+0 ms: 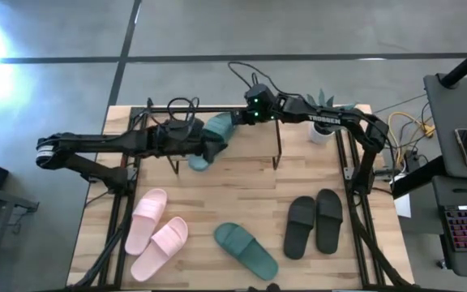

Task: Pick and place slides into the shelf
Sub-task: Put the top green slide on the shelf

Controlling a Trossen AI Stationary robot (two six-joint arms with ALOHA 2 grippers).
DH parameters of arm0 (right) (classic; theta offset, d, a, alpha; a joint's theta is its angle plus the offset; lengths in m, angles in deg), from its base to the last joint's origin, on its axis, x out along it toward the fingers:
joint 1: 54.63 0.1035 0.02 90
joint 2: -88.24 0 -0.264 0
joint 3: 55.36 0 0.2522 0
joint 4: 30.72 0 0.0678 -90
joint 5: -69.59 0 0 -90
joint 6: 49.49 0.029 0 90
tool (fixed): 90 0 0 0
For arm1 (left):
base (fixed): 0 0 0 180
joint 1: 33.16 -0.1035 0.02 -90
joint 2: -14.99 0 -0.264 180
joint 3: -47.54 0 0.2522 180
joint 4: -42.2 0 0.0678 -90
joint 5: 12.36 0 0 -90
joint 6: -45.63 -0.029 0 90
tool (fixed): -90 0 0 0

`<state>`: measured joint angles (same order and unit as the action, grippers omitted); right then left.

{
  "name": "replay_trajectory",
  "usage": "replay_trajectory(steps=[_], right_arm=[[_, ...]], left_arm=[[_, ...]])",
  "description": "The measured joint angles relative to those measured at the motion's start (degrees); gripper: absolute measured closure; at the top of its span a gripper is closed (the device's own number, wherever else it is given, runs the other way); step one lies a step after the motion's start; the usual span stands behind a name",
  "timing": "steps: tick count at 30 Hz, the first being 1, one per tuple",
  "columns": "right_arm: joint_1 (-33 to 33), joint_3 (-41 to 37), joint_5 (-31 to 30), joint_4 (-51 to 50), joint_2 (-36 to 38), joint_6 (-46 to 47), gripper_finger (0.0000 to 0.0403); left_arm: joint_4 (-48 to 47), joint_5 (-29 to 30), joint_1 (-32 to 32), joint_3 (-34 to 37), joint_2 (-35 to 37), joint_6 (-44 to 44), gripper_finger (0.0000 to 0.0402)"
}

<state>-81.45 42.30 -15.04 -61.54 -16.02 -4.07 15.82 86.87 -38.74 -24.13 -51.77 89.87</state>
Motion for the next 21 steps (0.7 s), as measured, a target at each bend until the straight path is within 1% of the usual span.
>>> replay_trajectory(steps=[3, 6, 10, 13, 16, 19, 21], right_arm=[[-1.34, -0.02, -0.11, 0.38, 2.45, -2.14, 0.0394], [-2.59, 0.02, -0.12, 0.57, 5.39, -4.34, 0.0394], [-3.5, 0.99, -0.28, -2.33, 8.28, -7.19, 0.0394], [-3.5, 1.96, -0.8, -4.79, 10.02, -10.98, 0.0394], [-2.82, 2.19, -0.97, -5.85, 11.55, -15.24, 0.0394], [-1.56, 2.2, -0.97, -6.86, 13.06, -20.88, 0.0394], [-0.68, 2.22, -0.97, -8.16, 14.13, -23.72, 0.0394]], left_arm=[[-8.99, 0.05, 3.12, -0.03, 3.12, -2.76, 0.0217], [-20.34, -0.19, 5.79, 0.04, 6.07, -2.73, 0.0217], [-27.92, 0.23, 8.09, 0.07, 10.5, -2.64, 0.0217], [-33.44, 0.2, 9.01, -0.26, 12.43, -2.89, 0.0217], [-39.98, -0.05, 10.2, -0.28, 12.78, -6.7, 0.0217], [-42.19, -0.26, 10.79, 0.06, 10.7, -12.93, 0.0217], [-42.82, 0.96, 10.72, 0.09, 7.76, -16.82, 0.0217]])
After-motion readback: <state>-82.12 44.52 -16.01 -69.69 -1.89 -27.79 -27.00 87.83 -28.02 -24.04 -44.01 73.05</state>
